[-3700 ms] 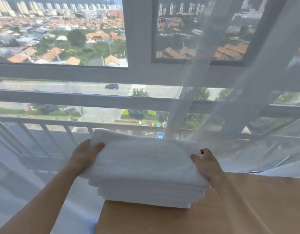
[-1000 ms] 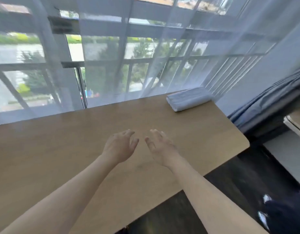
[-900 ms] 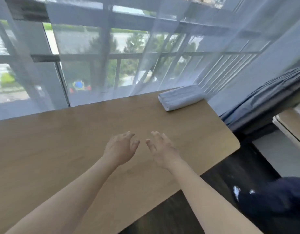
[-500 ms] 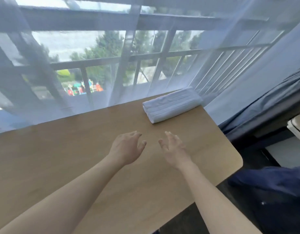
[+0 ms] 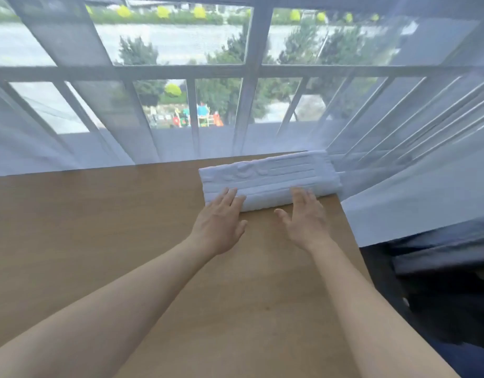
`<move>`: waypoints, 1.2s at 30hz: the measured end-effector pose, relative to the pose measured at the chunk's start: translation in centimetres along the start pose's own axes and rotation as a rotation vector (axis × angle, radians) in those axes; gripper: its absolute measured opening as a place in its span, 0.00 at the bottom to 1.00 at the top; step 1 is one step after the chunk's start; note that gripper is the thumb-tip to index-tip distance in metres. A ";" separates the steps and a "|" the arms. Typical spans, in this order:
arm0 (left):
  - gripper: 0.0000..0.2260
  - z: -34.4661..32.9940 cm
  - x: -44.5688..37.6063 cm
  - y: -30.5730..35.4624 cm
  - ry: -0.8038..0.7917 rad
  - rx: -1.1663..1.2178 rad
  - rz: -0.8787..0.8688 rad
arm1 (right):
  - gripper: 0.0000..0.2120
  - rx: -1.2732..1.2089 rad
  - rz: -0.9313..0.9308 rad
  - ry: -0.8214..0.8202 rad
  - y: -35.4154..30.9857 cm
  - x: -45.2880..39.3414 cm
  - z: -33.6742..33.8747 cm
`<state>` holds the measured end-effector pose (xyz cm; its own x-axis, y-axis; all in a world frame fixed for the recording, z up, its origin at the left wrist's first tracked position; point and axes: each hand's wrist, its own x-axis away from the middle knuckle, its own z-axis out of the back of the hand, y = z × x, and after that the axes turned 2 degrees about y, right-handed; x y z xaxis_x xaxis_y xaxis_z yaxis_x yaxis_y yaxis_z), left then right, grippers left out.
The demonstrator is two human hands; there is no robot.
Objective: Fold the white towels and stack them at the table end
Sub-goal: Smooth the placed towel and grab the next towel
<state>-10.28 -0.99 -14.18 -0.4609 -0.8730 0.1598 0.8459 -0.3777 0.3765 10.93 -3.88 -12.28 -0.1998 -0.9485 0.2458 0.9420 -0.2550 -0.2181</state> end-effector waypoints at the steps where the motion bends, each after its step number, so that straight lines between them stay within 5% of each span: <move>1: 0.30 -0.4 -0.9 0.3 0.013 -0.001 -0.008 | 0.34 0.026 0.017 0.002 0.9 -1.1 -0.1; 10: 0.40 -4.9 -6.3 -0.1 0.062 -0.165 0.080 | 0.44 0.144 0.218 0.032 5.4 -7.6 -2.3; 14: 0.40 -5.0 -7.9 -1.6 0.140 -0.210 0.024 | 0.40 0.120 0.219 0.111 6.0 -9.1 -2.6; 21: 0.29 -2.9 -10.0 -3.8 0.411 -0.342 -0.272 | 0.25 0.110 0.246 0.286 5.1 -9.8 -2.6; 26: 0.18 -0.7 -10.7 -4.6 0.474 -0.232 -0.347 | 0.19 0.071 0.358 0.396 5.4 -9.6 -2.5; 32: 0.08 0.8 -7.1 -8.3 0.504 -0.130 -0.285 | 0.34 0.068 0.378 0.140 5.0 -9.1 -3.0; 36: 0.17 1.9 -4.8 -9.6 0.544 -0.123 -0.193 | 0.33 0.044 0.373 0.122 2.9 -9.0 -2.9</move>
<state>-16.66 7.38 -16.83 -0.4331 -0.8058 -0.4040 0.8003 -0.5499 0.2390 14.69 3.37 -17.84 0.1305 -0.9905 0.0424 0.9660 0.1174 -0.2303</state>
